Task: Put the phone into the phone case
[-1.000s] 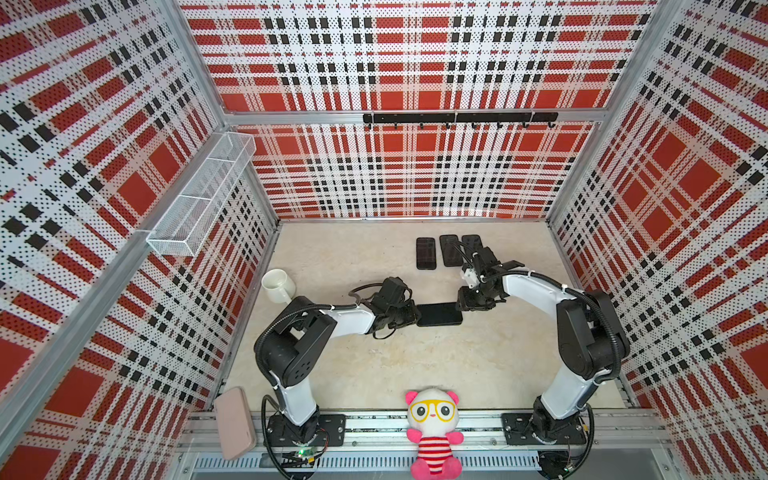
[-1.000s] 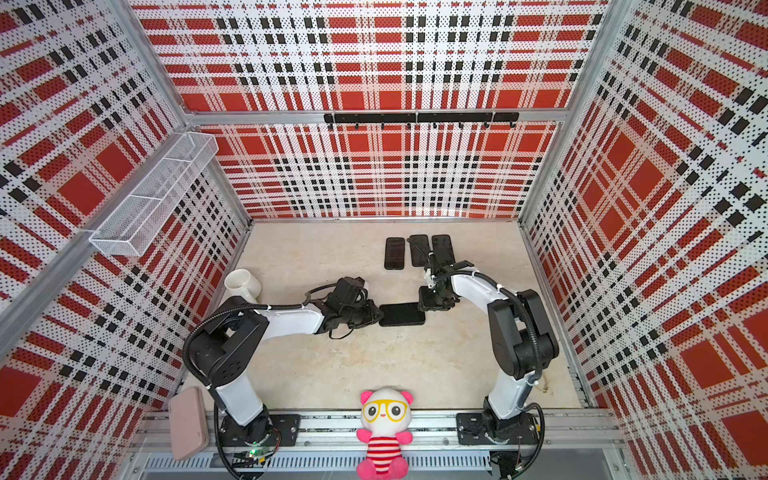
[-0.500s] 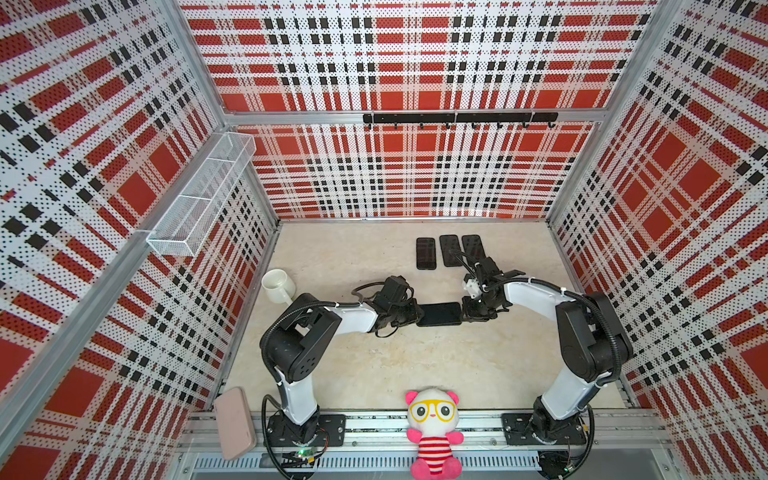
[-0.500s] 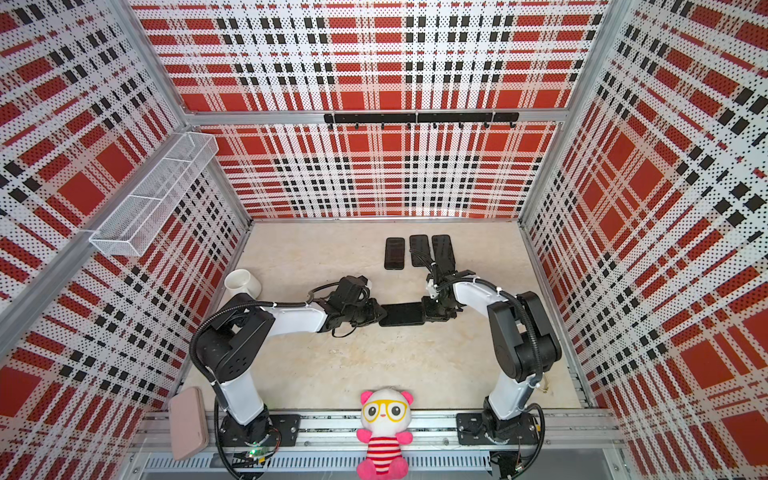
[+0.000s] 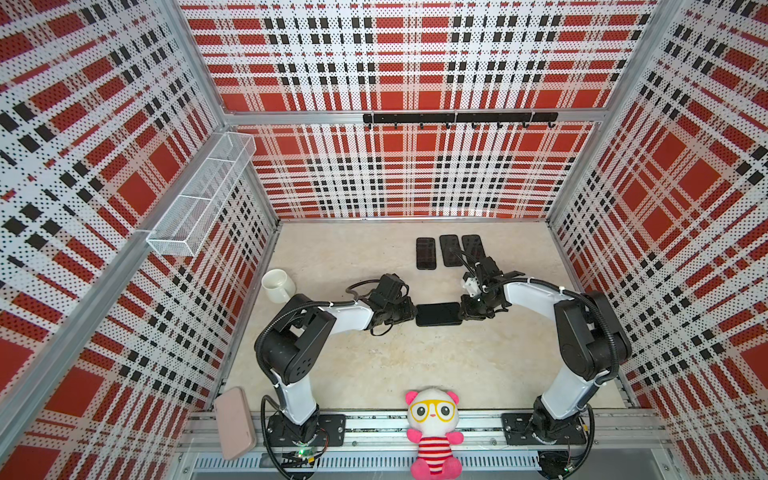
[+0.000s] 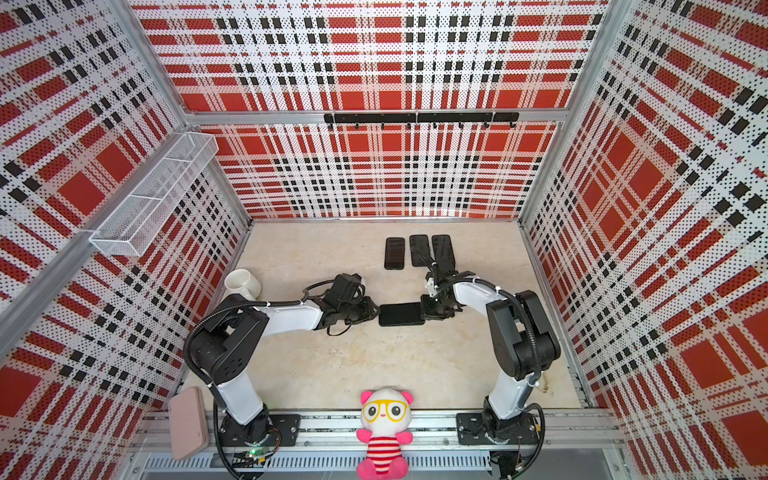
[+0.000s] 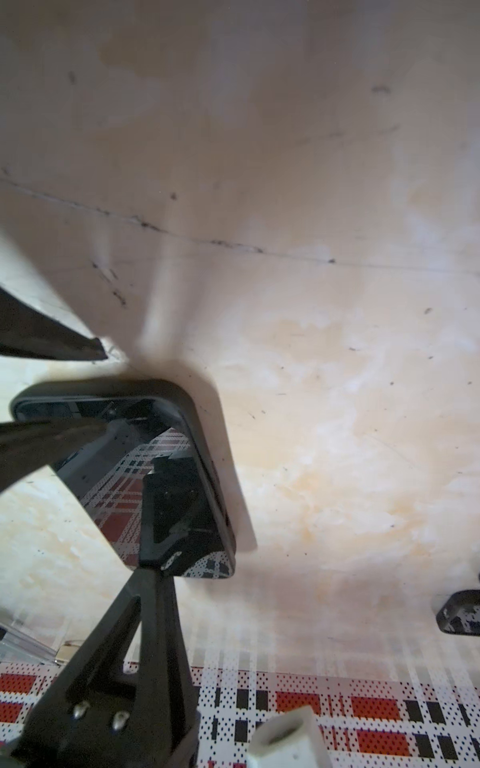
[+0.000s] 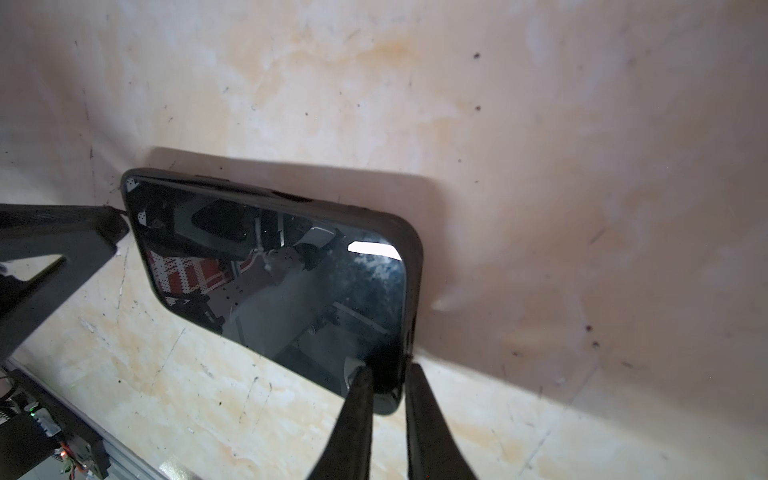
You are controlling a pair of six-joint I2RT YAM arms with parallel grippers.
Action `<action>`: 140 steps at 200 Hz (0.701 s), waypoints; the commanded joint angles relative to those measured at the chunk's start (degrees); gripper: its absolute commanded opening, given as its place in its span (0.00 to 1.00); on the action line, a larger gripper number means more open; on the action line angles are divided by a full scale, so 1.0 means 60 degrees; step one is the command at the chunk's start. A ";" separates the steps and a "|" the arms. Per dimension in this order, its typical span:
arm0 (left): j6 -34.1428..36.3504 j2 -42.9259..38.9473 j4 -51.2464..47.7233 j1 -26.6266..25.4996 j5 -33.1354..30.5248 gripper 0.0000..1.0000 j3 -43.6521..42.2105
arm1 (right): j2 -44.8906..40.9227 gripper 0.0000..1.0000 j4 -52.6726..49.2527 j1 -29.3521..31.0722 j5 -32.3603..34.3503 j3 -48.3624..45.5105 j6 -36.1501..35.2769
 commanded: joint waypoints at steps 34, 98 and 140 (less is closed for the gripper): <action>0.0063 0.0461 0.0039 -0.0206 0.0073 0.22 0.0072 | 0.0228 0.13 -0.0053 -0.0011 -0.0096 -0.0586 0.0042; -0.0321 0.0471 0.0420 -0.0399 0.0291 0.18 -0.0225 | 0.0592 0.10 -0.0548 0.0494 -0.0105 -0.1053 0.0154; -0.0468 0.0506 0.0628 -0.0486 0.0351 0.18 -0.0358 | 0.1033 0.10 -0.0733 0.0900 0.0215 -0.1352 0.0415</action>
